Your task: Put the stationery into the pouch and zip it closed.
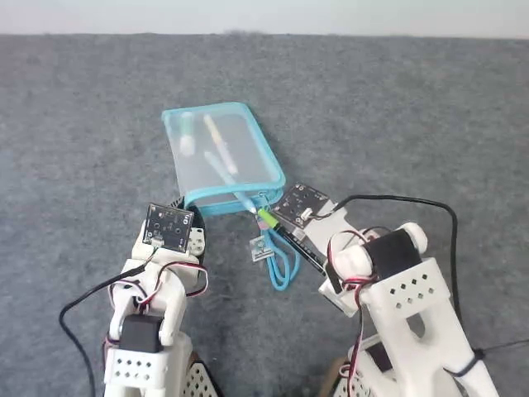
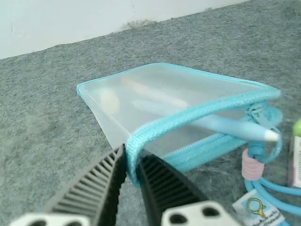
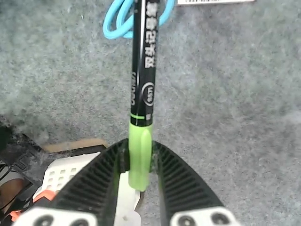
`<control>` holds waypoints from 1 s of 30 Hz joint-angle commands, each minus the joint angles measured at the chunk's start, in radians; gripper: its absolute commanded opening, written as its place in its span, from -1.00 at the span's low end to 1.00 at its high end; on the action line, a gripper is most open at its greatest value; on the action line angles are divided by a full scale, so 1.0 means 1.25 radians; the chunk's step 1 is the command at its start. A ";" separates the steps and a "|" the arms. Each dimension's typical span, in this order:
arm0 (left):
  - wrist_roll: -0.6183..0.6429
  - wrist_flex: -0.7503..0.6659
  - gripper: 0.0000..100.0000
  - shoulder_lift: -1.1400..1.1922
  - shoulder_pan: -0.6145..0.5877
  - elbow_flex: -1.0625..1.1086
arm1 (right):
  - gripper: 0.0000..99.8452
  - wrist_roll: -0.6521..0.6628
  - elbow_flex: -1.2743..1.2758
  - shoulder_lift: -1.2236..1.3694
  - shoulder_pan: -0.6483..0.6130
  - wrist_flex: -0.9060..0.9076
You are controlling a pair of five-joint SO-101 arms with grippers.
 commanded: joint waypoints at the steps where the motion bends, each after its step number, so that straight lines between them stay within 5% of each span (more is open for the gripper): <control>1: -0.001 -0.014 -0.98 -0.007 0.002 -0.006 | -0.98 0.015 -0.047 0.046 0.006 -0.003; 22: -0.001 -0.015 -0.98 -0.007 0.006 -0.006 | -0.98 -0.026 -0.133 0.125 0.002 -0.080; 30: -0.001 -0.015 -0.98 -0.007 0.006 -0.006 | -0.98 -0.025 -0.145 0.141 -0.085 -0.080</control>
